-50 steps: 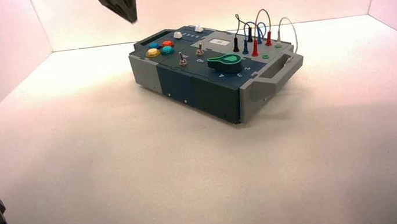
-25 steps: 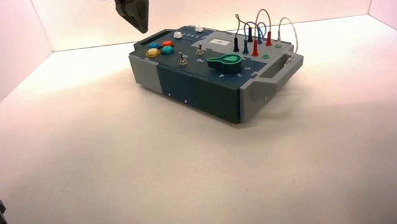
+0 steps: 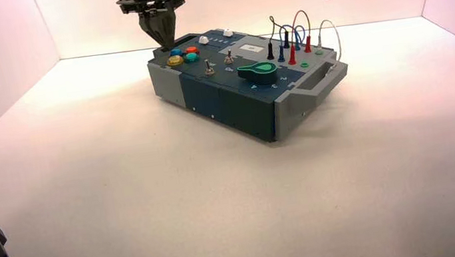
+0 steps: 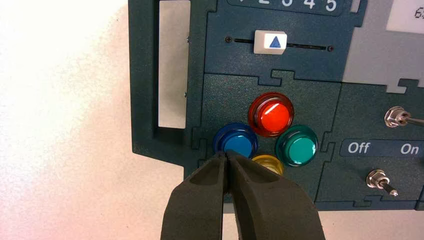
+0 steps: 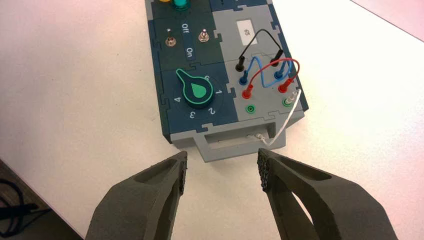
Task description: Push the blue button with the left gripper.
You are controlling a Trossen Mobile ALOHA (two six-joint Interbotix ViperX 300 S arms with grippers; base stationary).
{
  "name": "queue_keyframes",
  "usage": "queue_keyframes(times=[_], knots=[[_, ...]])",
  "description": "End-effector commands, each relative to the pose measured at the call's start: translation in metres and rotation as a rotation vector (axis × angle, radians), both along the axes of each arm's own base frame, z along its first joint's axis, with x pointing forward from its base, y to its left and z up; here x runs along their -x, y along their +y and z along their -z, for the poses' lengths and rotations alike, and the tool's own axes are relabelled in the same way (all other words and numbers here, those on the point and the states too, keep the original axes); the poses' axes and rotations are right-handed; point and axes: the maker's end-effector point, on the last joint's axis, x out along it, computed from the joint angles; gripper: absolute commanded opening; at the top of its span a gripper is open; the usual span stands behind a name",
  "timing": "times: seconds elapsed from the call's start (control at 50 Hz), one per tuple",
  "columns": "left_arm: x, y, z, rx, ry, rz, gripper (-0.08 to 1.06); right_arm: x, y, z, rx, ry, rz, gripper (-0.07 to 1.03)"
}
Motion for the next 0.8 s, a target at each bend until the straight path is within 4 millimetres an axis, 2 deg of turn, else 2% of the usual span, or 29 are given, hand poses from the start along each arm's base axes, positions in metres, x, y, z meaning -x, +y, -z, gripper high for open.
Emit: queue_keyframes(times=[0.02, 0.52, 0.8], knots=[[-0.005, -0.010, -0.019, 0.016, -0.042, 0.014, -0.03, -0.005, 0.002, -0.009, -0.019, -0.023, 0.008, 0.73], [0.007, -0.017, 0.011, -0.007, 0.030, 0.033, -0.03, -0.005, 0.002, -0.009, -0.019, -0.023, 0.008, 0.73], [0.007, -0.017, 0.012, -0.008, 0.034, 0.032, -0.03, -0.005, 0.001, -0.009, -0.019, -0.023, 0.010, 0.73]])
